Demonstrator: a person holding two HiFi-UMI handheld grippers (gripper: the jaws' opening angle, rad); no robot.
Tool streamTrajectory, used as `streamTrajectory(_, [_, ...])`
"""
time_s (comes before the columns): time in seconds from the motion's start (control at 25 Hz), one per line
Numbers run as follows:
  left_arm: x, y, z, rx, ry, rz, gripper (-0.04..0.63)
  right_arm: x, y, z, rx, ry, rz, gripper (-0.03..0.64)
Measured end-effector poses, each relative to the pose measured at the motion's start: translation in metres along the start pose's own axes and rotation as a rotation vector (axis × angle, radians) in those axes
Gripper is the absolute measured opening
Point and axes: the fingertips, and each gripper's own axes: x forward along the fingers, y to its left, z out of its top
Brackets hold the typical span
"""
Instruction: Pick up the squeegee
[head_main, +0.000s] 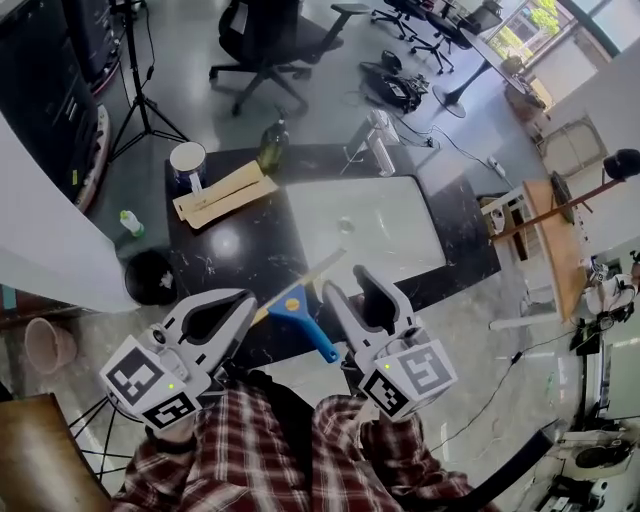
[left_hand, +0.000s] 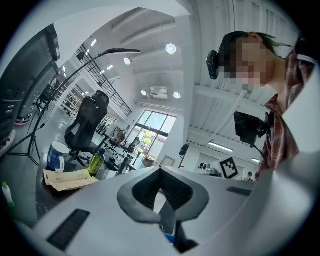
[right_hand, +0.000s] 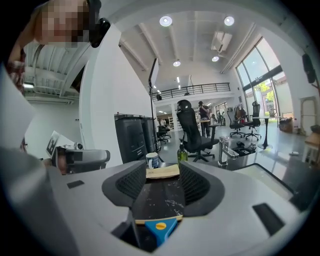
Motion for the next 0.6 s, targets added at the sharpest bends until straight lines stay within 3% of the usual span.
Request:
streamTrajectory(0.24, [-0.009,0.008,-0.011,-0.025,-0.005,0.016,0.009,0.006,0.004,-0.039,0.016,0.198,0.062,0.195])
streamTrajectory(0.6, [-0.019,0.013,-0.009,-0.040,-0.072,0.040,0.009,0.010,0.013,-0.125,-0.110,0.683,0.220,0.195])
